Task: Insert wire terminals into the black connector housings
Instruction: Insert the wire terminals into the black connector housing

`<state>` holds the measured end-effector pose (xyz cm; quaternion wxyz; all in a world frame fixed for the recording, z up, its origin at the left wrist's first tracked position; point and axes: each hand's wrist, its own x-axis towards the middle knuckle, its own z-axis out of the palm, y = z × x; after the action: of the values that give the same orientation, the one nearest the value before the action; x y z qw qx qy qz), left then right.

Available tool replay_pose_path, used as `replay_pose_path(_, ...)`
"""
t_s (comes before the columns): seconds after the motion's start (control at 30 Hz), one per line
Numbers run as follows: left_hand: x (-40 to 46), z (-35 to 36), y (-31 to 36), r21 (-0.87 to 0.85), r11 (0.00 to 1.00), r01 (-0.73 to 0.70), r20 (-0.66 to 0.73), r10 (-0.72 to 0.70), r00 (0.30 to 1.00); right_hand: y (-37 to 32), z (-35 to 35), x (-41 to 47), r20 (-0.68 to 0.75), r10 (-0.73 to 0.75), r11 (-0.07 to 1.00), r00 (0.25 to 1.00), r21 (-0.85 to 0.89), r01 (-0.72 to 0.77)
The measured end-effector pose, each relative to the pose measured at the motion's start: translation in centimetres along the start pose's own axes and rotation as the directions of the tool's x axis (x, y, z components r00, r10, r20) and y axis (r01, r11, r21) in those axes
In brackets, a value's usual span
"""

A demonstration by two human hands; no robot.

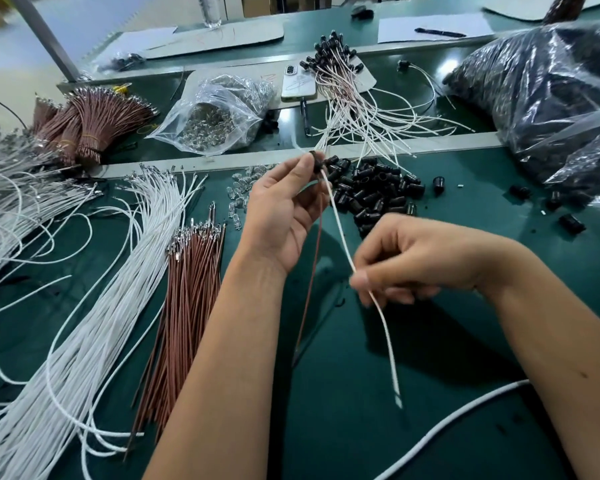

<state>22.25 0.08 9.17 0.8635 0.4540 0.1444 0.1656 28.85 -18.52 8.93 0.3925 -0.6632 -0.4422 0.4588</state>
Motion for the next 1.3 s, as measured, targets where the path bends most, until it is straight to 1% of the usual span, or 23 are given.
replay_pose_path(0.03, 0.1, -0.1, 0.0, 0.010, 1.000, -0.001, -0.017, 0.001, 1.000, 0.0, 0.1, -0.1, 0.058, 0.020, 0.999, 0.998, -0.039, -0.017)
replay_pose_path(0.07, 0.1, -0.1, -0.1, 0.050, 0.999, 0.004, -0.026, -0.002, 1.000, 0.0, 0.3, 0.2, 0.024, 0.022, 0.999, 0.999, -0.039, -0.021)
replay_pose_path(0.1, 0.1, 0.0, -0.2, 0.111, 0.994, 0.016, -0.027, -0.013, 1.000, 0.0, 0.6, 0.8, -0.097, 0.017, 1.000, 0.995, 0.007, -0.016)
replay_pose_path(0.17, 0.1, 0.4, -0.7, 0.217, 0.975, 0.050, -0.014, -0.049, 0.999, 0.2, 1.0, 2.0, -0.426, -0.004, 0.989, 0.905, 0.132, 0.067)
replay_pose_path(0.2, 0.0, 0.6, -0.9, 0.242, 0.968, 0.061, -0.007, -0.061, 0.998, 0.2, 1.1, 2.5, -0.535, -0.026, 0.982, 0.844, 0.145, 0.123)
replay_pose_path(0.23, 0.0, 0.7, -1.1, 0.251, 0.966, 0.063, -0.007, -0.063, 0.998, 0.2, 1.0, 2.7, -0.583, -0.042, 0.982, 0.812, 0.128, 0.142)
replay_pose_path(0.27, 0.0, 0.7, -1.1, 0.240, 0.969, 0.059, -0.014, -0.057, 0.998, 0.4, 0.8, 2.5, -0.575, -0.054, 0.986, 0.816, 0.099, 0.135)
replay_pose_path(0.3, 0.1, 0.6, -1.1, 0.203, 0.978, 0.051, -0.029, -0.046, 0.999, 0.5, 0.5, 2.1, -0.509, -0.054, 0.991, 0.859, 0.075, 0.106)
replay_pose_path(0.37, 0.3, 0.1, -0.7, 0.099, 0.995, 0.028, -0.063, -0.022, 0.998, 0.6, -0.1, 0.9, -0.258, 0.007, 0.999, 0.966, 0.032, 0.001)
replay_pose_path(0.4, 0.4, -0.2, -0.6, 0.082, 0.997, 0.012, -0.065, -0.007, 0.998, 0.6, -0.1, 0.6, -0.150, 0.039, 0.999, 0.988, -0.003, -0.040)
replay_pose_path(0.43, 0.5, -0.5, -0.5, 0.101, 0.995, -0.004, -0.056, 0.009, 0.998, 0.6, -0.1, 0.5, -0.111, 0.048, 0.998, 0.993, -0.030, -0.051)
replay_pose_path(0.47, 0.4, -0.5, -0.6, 0.145, 0.989, -0.018, -0.037, 0.024, 0.999, 0.6, 0.1, 0.8, -0.161, 0.033, 0.999, 0.986, -0.022, -0.038)
replay_pose_path(0.5, 0.4, -0.3, -0.7, 0.195, 0.980, -0.034, -0.010, 0.037, 0.999, 0.5, 0.2, 1.2, -0.281, 0.008, 1.000, 0.960, 0.018, -0.003)
replay_pose_path(0.57, 0.1, 0.2, -1.1, 0.255, 0.965, -0.061, 0.044, 0.052, 0.998, 0.6, 0.3, 2.0, -0.545, -0.045, 0.990, 0.838, 0.090, 0.112)
replay_pose_path(0.6, -0.1, 0.5, -1.2, 0.266, 0.961, -0.072, 0.064, 0.057, 0.996, 0.6, 0.3, 2.2, -0.615, -0.070, 0.983, 0.785, 0.093, 0.160)
replay_pose_path(0.63, -0.1, 0.6, -1.3, 0.270, 0.959, -0.081, 0.078, 0.062, 0.995, 0.5, 0.3, 2.2, -0.643, -0.085, 0.981, 0.761, 0.081, 0.177)
replay_pose_path(0.67, -0.1, 0.7, -1.3, 0.266, 0.960, -0.088, 0.089, 0.066, 0.994, 0.6, 0.1, 2.1, -0.636, -0.092, 0.984, 0.766, 0.061, 0.168)
replay_pose_path(0.77, -0.1, 0.4, -1.1, 0.218, 0.971, -0.101, 0.105, 0.080, 0.991, 0.9, -0.4, 1.2, -0.479, -0.038, 0.999, 0.877, -0.009, 0.039)
replay_pose_path(0.83, 0.0, 0.1, -0.9, 0.218, 0.968, -0.125, 0.124, 0.100, 0.987, 0.9, -0.5, 0.9, -0.406, 0.008, 1.000, 0.914, -0.019, -0.018)
replay_pose_path(0.9, -0.1, 0.0, -0.9, 0.252, 0.954, -0.161, 0.165, 0.122, 0.979, 1.0, -0.5, 1.2, -0.468, -0.005, 1.000, 0.884, 0.012, 0.012)
replay_pose_path(1.03, -0.4, 0.5, -1.1, 0.304, 0.920, -0.247, 0.264, 0.168, 0.950, 1.2, -0.7, 1.6, -0.638, -0.134, 0.983, 0.758, 0.012, 0.183)
replay_pose_path(1.2, -0.7, 0.6, -0.9, 0.268, 0.901, -0.341, 0.361, 0.234, 0.903, 1.2, -0.8, 1.5, -0.697, -0.242, 0.943, 0.675, -0.006, 0.331)
replay_pose_path(1.3, -0.7, 0.6, -0.8, 0.241, 0.893, -0.380, 0.404, 0.263, 0.876, 0.9, -0.7, 1.5, -0.701, -0.282, 0.921, 0.655, -0.008, 0.389)
